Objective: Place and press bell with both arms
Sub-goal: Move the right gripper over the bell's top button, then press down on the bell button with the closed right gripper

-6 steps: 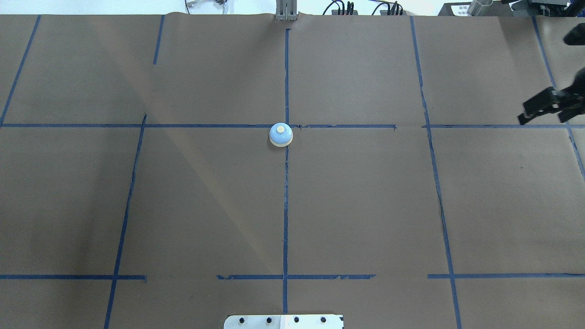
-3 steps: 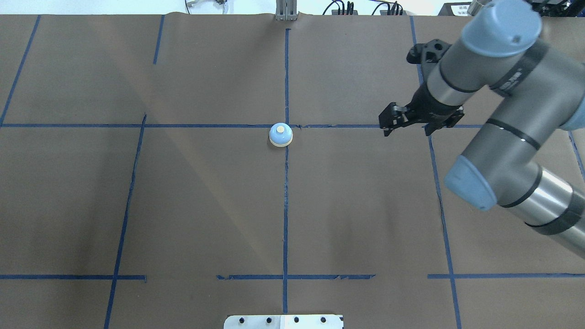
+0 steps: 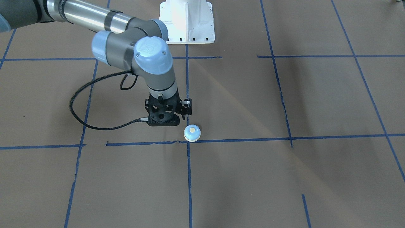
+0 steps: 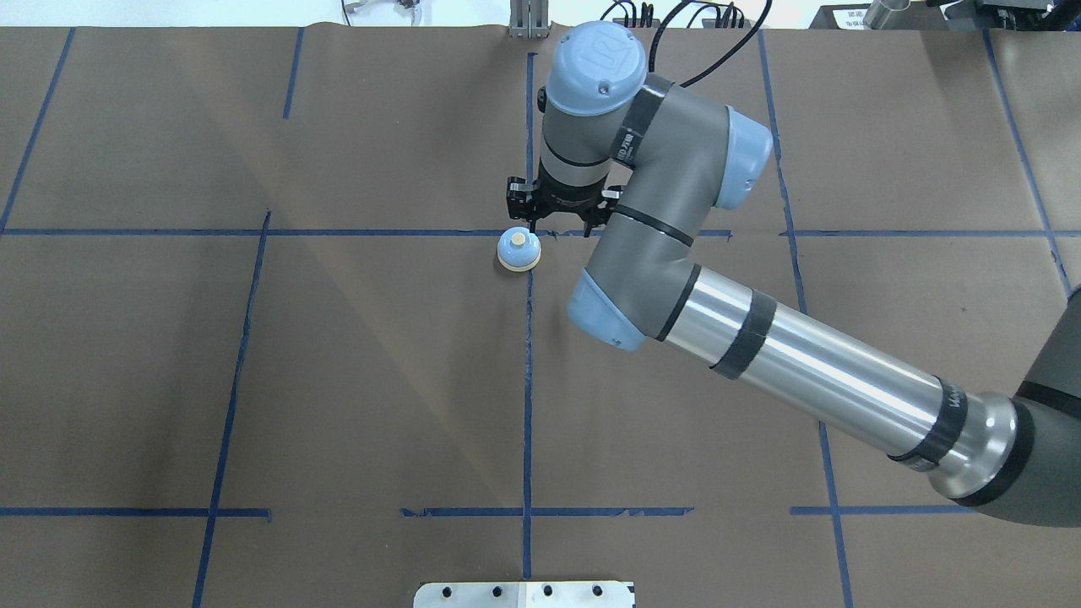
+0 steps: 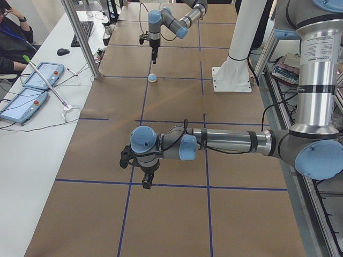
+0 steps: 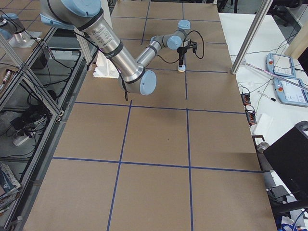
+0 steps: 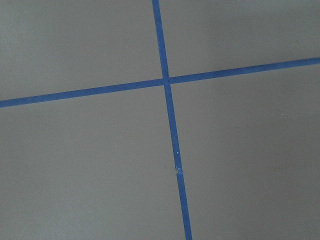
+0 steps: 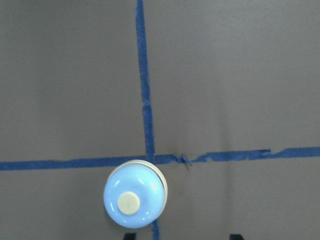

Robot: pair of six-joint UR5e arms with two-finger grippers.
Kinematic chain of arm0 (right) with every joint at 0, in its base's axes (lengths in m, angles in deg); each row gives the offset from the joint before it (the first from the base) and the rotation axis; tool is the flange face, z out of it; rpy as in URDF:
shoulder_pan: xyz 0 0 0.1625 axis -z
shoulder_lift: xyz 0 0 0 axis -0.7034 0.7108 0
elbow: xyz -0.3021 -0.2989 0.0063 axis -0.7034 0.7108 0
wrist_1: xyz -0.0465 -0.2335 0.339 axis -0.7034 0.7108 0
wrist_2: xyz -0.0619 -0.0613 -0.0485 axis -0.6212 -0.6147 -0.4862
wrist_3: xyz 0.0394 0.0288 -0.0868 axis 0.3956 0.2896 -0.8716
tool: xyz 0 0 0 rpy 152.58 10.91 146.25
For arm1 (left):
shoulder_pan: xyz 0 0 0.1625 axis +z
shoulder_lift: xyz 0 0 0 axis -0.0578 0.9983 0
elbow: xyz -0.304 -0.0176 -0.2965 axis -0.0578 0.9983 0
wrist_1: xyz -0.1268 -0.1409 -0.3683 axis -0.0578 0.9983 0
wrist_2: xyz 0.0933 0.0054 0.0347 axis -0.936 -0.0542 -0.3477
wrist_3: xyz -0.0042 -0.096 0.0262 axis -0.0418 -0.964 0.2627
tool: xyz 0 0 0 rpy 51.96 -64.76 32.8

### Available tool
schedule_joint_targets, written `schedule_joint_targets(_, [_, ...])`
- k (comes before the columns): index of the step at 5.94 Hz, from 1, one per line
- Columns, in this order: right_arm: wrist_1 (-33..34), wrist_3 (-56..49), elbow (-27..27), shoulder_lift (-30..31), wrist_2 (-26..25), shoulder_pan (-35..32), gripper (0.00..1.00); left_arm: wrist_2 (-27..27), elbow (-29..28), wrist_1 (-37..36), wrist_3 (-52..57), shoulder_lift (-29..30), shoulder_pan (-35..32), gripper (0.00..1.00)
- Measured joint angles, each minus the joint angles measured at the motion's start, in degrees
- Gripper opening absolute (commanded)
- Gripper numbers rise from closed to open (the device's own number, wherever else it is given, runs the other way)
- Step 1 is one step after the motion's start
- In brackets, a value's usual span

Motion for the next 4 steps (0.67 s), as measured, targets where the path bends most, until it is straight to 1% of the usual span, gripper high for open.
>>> schedule_joint_targets(1, [-3.1, 1.3, 5.0, -2.7, -0.2, 0.3, 0.02, 0.1, 0.0, 0.0, 0.0, 0.0, 0.0, 1.00])
schedule_joint_targets(2, [-4.1, 1.5, 8.2, -4.4, -0.7, 0.6, 0.02, 0.2, 0.1, 0.0, 0.0, 0.0, 0.0, 1.00])
schedule_joint_targets(3, [-4.5, 1.4, 10.2, -5.4, -1.1, 1.1, 0.02, 0.3, 0.1, 0.0, 0.0, 0.0, 0.0, 1.00])
schedule_joint_targets(4, [-4.5, 1.3, 10.8, -5.7, -1.3, 1.6, 0.02, 0.3, 0.0, 0.0, 0.0, -0.2, 0.0, 1.00])
